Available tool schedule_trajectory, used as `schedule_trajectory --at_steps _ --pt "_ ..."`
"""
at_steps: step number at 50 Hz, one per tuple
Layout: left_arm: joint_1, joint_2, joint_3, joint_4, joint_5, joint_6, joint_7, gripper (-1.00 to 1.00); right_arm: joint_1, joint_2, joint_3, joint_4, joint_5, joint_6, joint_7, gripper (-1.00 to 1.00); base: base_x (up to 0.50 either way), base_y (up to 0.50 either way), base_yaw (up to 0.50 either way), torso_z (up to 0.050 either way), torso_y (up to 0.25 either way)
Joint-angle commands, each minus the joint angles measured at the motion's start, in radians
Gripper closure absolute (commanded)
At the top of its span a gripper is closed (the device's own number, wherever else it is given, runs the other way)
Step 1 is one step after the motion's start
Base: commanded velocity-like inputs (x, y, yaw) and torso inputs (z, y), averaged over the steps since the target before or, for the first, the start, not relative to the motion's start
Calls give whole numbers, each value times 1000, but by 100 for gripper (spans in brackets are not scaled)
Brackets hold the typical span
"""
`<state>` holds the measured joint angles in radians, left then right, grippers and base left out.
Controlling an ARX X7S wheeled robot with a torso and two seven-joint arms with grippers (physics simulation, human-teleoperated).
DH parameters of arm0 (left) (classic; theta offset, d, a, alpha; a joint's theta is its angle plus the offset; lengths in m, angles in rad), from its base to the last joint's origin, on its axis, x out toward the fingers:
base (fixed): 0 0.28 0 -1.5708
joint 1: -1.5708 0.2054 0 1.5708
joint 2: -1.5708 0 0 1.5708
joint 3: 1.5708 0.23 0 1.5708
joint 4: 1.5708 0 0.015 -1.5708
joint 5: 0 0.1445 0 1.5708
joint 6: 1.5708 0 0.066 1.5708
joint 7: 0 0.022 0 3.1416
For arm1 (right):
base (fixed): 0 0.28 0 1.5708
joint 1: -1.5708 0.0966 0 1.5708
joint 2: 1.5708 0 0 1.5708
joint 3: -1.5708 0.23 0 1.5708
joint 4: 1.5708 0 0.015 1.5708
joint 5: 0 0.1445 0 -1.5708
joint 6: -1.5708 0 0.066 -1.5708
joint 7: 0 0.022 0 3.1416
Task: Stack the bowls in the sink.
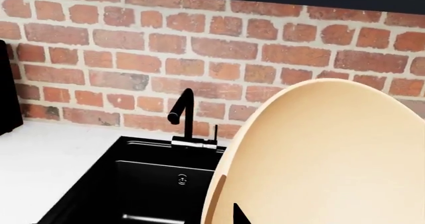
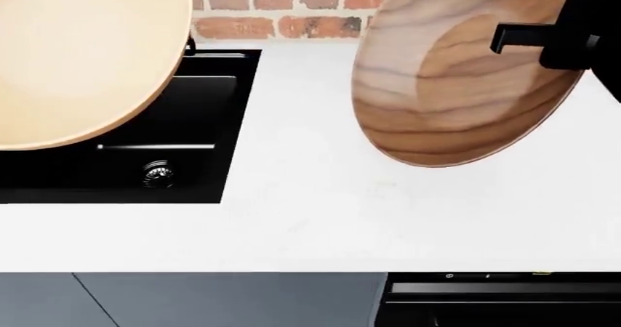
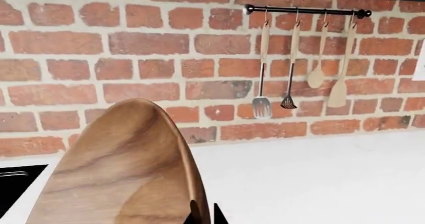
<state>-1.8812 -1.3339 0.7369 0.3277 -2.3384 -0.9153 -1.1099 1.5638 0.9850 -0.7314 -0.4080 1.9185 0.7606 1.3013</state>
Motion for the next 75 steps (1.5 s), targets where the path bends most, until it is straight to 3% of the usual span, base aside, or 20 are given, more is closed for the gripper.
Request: schedule_trajectory --at_steps 1,52,61,75 --pt "-10 2 -8 -3 5 0 -5 100 -13 18 0 -24 -32 6 -8 100 0 500 0 0 0" --pt "-11 3 -25 -10 -1 -23 -22 100 -32 37 17 -40 -33 -26 -22 100 0 498 0 0 0" --pt "-2 10 -23 -11 23 -21 -24 100 -25 58 26 -37 -8 -35 15 100 0 0 0 0 0" --pt "38 20 -14 -13 114 36 -61 100 147 115 44 -5 106 58 136 100 0 0 0 0 1"
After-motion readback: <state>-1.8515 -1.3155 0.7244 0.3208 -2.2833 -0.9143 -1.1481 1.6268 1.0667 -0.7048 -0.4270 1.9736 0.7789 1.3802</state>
